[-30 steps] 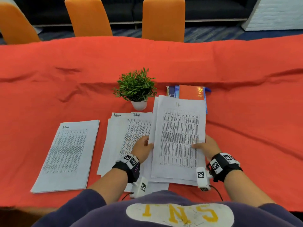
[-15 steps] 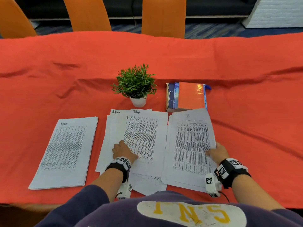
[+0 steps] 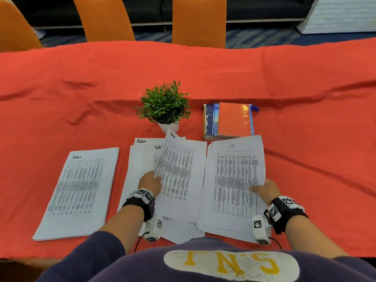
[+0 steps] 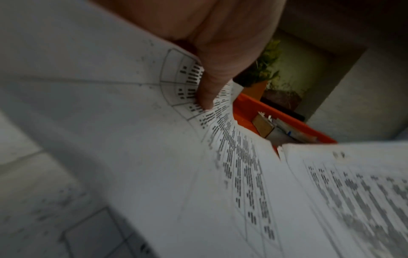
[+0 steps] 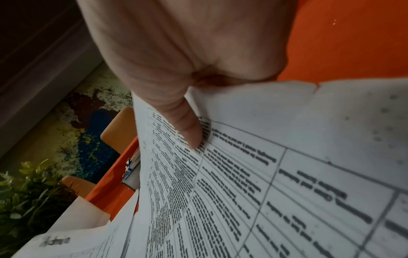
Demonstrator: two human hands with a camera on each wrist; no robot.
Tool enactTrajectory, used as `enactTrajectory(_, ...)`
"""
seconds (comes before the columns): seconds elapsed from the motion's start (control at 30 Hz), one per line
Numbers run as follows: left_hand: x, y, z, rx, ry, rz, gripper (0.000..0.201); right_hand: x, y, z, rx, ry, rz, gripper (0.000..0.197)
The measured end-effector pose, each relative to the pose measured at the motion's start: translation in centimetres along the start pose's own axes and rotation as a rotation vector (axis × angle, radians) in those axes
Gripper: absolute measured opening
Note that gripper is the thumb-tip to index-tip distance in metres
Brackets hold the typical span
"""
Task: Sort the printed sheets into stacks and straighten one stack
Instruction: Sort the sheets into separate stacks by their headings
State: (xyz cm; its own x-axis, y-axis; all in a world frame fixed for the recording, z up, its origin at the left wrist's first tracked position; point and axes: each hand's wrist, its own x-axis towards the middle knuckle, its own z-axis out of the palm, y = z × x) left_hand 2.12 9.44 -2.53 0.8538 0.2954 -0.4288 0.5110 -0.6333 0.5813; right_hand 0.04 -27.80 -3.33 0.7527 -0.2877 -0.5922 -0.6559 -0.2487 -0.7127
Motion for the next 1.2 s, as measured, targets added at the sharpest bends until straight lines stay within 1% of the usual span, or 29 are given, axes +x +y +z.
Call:
enactTrajectory(0.1, -0.9, 0.4, -1.7, -0.143, -0.001, 0.093, 0.027, 0.1, -0.1, -1.1, 0.03, 0.016, -0.01, 0.046)
enactTrajectory(0.17, -1.7, 0.6, -2.6, -0.224, -0.028, 0.114, 0.029, 0.2, -0.1, -2.0, 0.052, 0.028, -0.025, 0.046)
enactTrajectory(0.23, -2.5, 0.8, -3.2, -0.29, -0.07, 0.122, 0.031, 0.2, -0.1, -2.8, 0.073, 0.03, -0.029, 0.046)
enactTrajectory(0.3, -2.8, 0.9, -3.2, -0.342, -0.104, 0.093, 0.027, 0.3, -0.3, -3.2, 0.091, 0.013, -0.044, 0.047)
enactTrajectory(0.37, -2.9, 1.1, -2.3, -0.341, -0.135, 0.069, 0.025, 0.4, -0.5, -3.0, 0.133, -0.016, -0.061, 0.049)
enactTrajectory(0.4, -2.9, 1.4, -1.7, -0.342, -0.159, 0.051, 0.029, 0.4, -0.6, -2.7, 0.159, -0.042, -0.07, 0.05)
enactTrajectory(0.5, -3.8, 2.9, 0.5, -0.355, -0.248, 0.032, 0.052, -0.7, -2.0, -1.0, 0.209, -0.103, -0.095, 0.047)
enactTrajectory(0.57, -4.7, 4.1, 1.8, -0.333, -0.282, 0.043, 0.05, -1.3, -2.8, 0.4, 0.289, -0.15, -0.103, 0.04)
enactTrajectory(0.63, -5.3, 5.0, 2.8, -0.336, -0.302, 0.031, 0.058, -1.6, -3.3, 1.7, 0.361, -0.183, -0.087, 0.036)
enactTrajectory(0.7, -5.3, 5.2, 3.4, -0.313, -0.308, 0.033, 0.069, -1.9, -3.6, 2.4, 0.403, -0.191, -0.059, 0.034)
enactTrajectory(0.77, -5.1, 5.2, 3.5, -0.253, -0.31, 0.046, 0.077, -1.8, -3.6, 2.8, 0.445, -0.166, -0.021, 0.026)
enactTrajectory(0.8, -5.0, 5.1, 3.5, -0.232, -0.317, 0.053, 0.079, -1.6, -3.4, 2.9, 0.486, -0.154, 0.001, 0.028)
enactTrajectory(0.87, -5.0, 5.0, 3.7, -0.209, -0.315, 0.079, 0.081, -1.4, -3.0, 3.1, 0.532, -0.167, 0.037, 0.051)
enactTrajectory(0.9, -5.0, 5.0, 3.8, -0.21, -0.311, 0.088, 0.081, -1.4, -2.9, 3.1, 0.515, -0.19, 0.034, 0.057)
enactTrajectory(0.93, -4.9, 4.8, 4.0, -0.217, -0.305, 0.1, 0.081, -1.7, -2.9, 3.2, 0.465, -0.21, 0.005, 0.052)
enactTrajectory(0.97, -4.9, 4.6, 4.2, -0.215, -0.3, 0.102, 0.08, -1.8, -2.9, 3.4, 0.386, -0.229, -0.03, 0.042)
enactTrajectory(1.0, -4.8, 4.4, 4.3, -0.216, -0.294, 0.099, 0.077, -1.9, -2.7, 3.5, 0.3, -0.226, -0.05, 0.037)
enactTrajectory(1.07, -4.5, 3.7, 4.4, -0.235, -0.268, 0.087, 0.067, -1.6, -2.1, 4.0, 0.178, -0.185, -0.064, 0.044)
enactTrajectory(1.1, -4.3, 3.3, 4.3, -0.241, -0.224, 0.077, 0.065, -1.5, -1.8, 4.0, 0.147, -0.148, -0.065, 0.046)
enactTrajectory(1.13, -3.9, 2.8, 4.2, -0.223, -0.153, 0.064, 0.063, -1.2, -1.6, 4.0, 0.11, -0.104, -0.066, 0.046)
enactTrajectory(1.2, -2.8, 1.4, 3.5, -0.042, -0.01, 0.006, 0.062, -0.9, -1.4, 3.8, 0.046, -0.044, -0.07, 0.043)
